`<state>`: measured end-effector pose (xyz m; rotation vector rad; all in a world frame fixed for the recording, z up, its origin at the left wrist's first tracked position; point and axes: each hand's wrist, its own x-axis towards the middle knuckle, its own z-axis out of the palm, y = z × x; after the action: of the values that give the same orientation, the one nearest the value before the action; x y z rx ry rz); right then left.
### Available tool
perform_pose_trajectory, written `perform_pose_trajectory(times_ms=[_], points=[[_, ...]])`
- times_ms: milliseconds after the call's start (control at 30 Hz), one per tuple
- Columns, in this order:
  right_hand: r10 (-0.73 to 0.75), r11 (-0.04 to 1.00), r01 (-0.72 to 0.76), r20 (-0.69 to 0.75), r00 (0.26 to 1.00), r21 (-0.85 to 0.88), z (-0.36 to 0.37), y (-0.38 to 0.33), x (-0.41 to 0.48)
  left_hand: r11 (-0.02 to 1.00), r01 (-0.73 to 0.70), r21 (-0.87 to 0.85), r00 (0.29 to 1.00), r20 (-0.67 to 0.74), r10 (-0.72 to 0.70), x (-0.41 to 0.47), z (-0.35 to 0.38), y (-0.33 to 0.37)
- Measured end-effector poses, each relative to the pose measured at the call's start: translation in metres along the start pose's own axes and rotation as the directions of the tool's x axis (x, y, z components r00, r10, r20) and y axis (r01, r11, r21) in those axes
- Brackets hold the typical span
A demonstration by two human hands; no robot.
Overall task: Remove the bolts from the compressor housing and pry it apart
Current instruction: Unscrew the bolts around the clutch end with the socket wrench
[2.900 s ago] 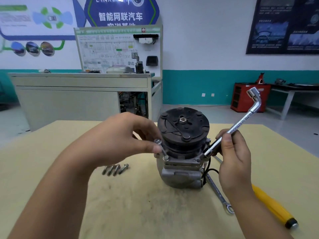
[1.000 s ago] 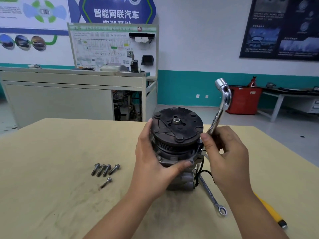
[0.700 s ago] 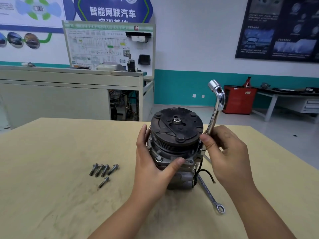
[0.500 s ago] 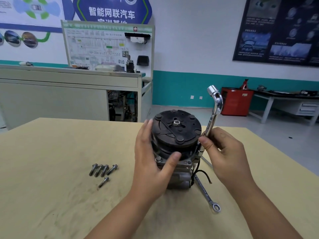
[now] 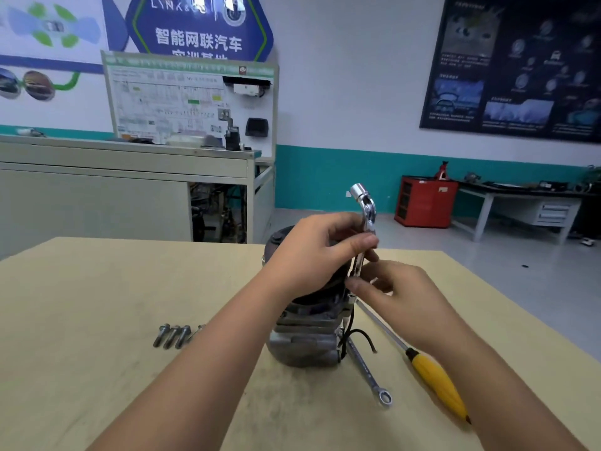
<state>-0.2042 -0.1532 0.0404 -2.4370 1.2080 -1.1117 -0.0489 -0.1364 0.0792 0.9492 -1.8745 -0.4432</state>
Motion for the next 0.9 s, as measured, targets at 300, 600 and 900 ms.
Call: perform_pose_trajectory(times_ms=[300, 600, 900], points=[[0.100, 0.826, 0.081, -0.287, 0.953, 0.558, -0.027, -0.055, 0.020, 0.999, -0.047, 0.008, 0.997, -0.053, 0.047, 0.001, 0.004, -0.006], [0.181, 0.908, -0.001, -0.390, 0.903, 0.418, -0.006, -0.065, 0.038, 0.979, -0.029, 0.204, 0.999, -0.020, 0.034, 0.002, 0.005, -0.007], [0.244, 0.873, -0.016, -0.408, 0.880, 0.488, 0.006, -0.062, 0.041, 0.755, -0.121, 0.644, 0.992, 0.052, 0.115, 0.007, 0.012, -0.013]])
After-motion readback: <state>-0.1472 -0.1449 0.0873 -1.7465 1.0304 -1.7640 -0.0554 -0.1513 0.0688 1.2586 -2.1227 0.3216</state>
